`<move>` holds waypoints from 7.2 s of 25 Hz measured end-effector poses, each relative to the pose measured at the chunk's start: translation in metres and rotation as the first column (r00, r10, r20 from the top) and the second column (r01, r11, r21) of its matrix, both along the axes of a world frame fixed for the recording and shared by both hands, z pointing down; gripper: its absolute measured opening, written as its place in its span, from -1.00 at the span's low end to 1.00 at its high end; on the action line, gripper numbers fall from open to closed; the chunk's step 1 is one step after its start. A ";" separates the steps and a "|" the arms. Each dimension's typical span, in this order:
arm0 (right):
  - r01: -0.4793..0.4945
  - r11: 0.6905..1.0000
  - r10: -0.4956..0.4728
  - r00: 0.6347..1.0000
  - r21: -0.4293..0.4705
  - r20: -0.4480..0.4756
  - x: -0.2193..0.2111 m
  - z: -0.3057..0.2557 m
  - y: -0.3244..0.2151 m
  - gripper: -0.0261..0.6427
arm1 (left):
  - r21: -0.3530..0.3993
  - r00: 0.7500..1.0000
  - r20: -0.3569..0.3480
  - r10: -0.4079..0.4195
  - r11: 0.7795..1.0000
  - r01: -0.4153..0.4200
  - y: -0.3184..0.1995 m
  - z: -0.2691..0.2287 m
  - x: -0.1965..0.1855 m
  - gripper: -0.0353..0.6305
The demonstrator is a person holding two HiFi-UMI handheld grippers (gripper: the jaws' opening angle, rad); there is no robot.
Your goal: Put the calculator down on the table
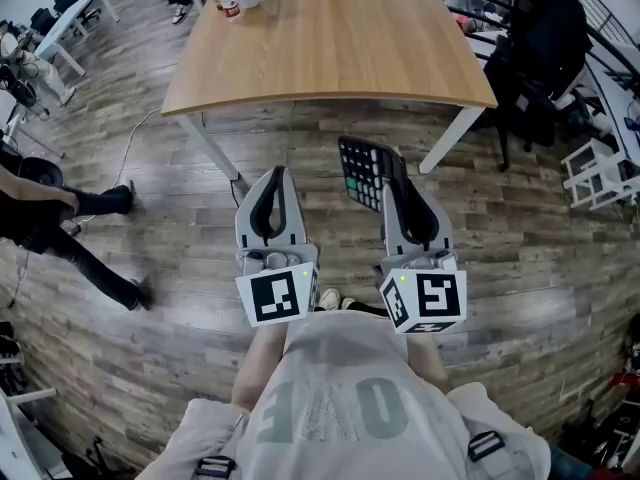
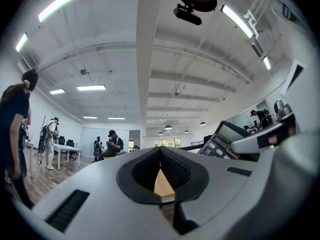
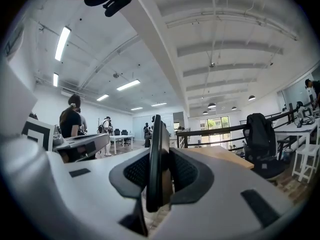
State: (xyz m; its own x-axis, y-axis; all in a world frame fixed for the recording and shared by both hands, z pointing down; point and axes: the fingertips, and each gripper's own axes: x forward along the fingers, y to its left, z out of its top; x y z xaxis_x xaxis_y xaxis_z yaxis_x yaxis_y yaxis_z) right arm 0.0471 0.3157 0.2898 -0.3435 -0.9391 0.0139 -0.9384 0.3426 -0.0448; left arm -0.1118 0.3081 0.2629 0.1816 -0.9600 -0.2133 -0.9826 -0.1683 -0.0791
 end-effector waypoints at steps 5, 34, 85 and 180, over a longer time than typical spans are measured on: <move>0.011 1.000 -0.010 0.999 0.023 -0.032 -0.017 0.004 -0.006 -0.64 | -0.025 1.000 0.003 -0.017 1.000 0.017 -0.003 0.013 -0.021 -0.87; 0.076 0.997 -0.076 0.997 -0.016 -0.013 0.038 0.009 -0.302 -0.66 | -0.030 0.993 0.042 -0.108 0.994 0.109 -0.290 0.008 0.015 -0.87; 0.405 0.868 -0.451 0.886 -0.287 -0.112 0.004 0.057 -0.677 -0.67 | -0.129 0.985 0.062 -0.159 0.978 0.166 -0.621 0.041 -0.016 -0.87; 0.006 0.999 -0.005 1.000 0.044 -0.019 0.020 -0.004 -0.586 -0.87 | -0.027 0.985 0.163 0.049 0.999 -0.045 -0.580 -0.004 0.056 -0.86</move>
State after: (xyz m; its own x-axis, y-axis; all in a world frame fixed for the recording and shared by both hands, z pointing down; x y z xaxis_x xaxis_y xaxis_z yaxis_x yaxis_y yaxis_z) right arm 0.0670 -0.2699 0.2858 -0.3485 -0.9371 -0.0209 -0.9371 0.3488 -0.0121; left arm -0.0560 -0.2716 0.2586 0.2576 -0.9538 -0.1544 -0.9476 -0.2181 -0.2336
